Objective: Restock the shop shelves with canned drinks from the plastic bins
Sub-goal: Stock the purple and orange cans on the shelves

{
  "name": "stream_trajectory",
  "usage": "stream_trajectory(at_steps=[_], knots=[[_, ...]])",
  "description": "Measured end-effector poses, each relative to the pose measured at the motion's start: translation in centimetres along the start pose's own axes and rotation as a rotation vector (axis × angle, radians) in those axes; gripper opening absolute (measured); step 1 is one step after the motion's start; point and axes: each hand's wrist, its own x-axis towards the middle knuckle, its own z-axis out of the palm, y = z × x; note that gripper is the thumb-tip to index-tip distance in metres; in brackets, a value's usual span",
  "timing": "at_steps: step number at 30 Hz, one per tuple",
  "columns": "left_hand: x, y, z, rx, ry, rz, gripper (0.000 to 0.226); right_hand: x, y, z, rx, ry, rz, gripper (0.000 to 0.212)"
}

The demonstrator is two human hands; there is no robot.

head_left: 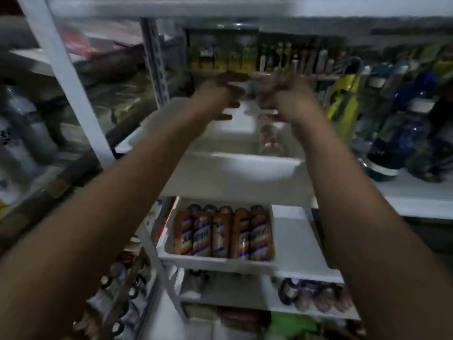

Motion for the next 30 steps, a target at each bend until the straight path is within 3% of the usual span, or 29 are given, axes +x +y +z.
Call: stream_trajectory(at_steps=[4,10,13,18,22,26,30], knots=[[2.0,-0.3,0.6,0.091,-0.158,0.011,0.043,0.6,0.0,-2.0,-0.095,-0.002,0.030,0.034],[5.4,-1.8,0.8,0.172,-0.232,0.017,0.030,1.1,-0.1,-2.4,-0.208,-0.029,0.110,0.028],[6.1,-2.2,1.7,0.153,-0.263,-0.086,0.026,0.6,0.1,-1.9,-0.342,-0.043,0.175,0.026],[6.3,-3.0,3.5,0.170,-0.438,-0.346,0.041,0.2,-0.1,-1.3,-0.522,-0.116,0.282,0.048],[6.0,-3.9,4.1,-0.008,-0.542,-0.561,0.024,0.3,-0.2,-0.9,-0.721,-0.286,0.404,0.049],[6.5,-4.3,3.8,-0.119,-0.586,-0.610,0.034,1.0,0.8,-0.9,-0.654,-0.353,0.501,0.048],[6.5,-3.8,4.1,-0.116,-0.559,-0.587,0.026,1.4,1.0,-0.6,-0.667,-0.358,0.495,0.041]])
